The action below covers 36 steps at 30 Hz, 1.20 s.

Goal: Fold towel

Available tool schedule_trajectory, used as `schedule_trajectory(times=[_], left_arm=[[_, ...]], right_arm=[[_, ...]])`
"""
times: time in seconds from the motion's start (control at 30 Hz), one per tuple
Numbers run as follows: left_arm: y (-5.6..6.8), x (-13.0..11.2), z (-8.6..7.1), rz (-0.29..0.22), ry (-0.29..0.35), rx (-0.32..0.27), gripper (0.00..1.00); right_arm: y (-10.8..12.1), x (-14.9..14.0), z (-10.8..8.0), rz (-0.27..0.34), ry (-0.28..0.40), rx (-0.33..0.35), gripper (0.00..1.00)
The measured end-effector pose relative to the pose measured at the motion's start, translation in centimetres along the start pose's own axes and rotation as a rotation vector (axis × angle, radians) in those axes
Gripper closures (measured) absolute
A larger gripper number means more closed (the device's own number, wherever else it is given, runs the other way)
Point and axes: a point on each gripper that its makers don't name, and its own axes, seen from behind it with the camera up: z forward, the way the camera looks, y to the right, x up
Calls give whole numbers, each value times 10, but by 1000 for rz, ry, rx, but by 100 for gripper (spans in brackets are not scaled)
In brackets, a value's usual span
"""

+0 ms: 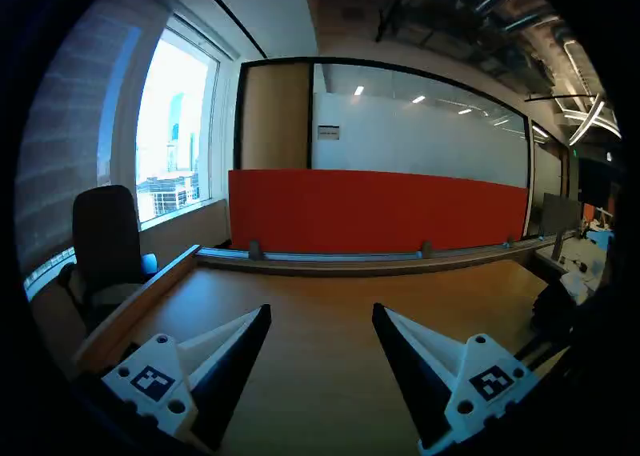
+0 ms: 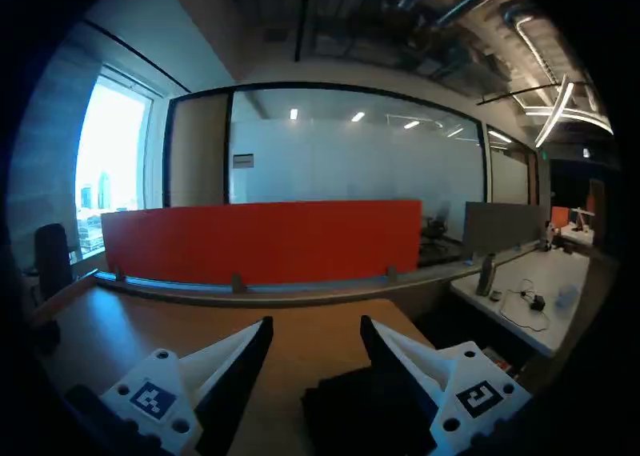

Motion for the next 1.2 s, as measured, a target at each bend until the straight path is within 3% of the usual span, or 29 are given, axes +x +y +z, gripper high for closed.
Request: schedule_trajectory(times=[0.3,0.8,1.0,1.2], left_arm=[[-3,8,1,-7,19,-13,6],[-16,13,-1,-28,42,-15,6],[-18,6,0,-7,36,-13,6],[-20,-3,1,-18,28,-7,6]], right_arm=[[-54,17,2,-1,32,68,16],[-118,22,8,-18,39,111,16],[-130,19,12,-27,28,108,16],[-134,24,11,-27,20,101,16]])
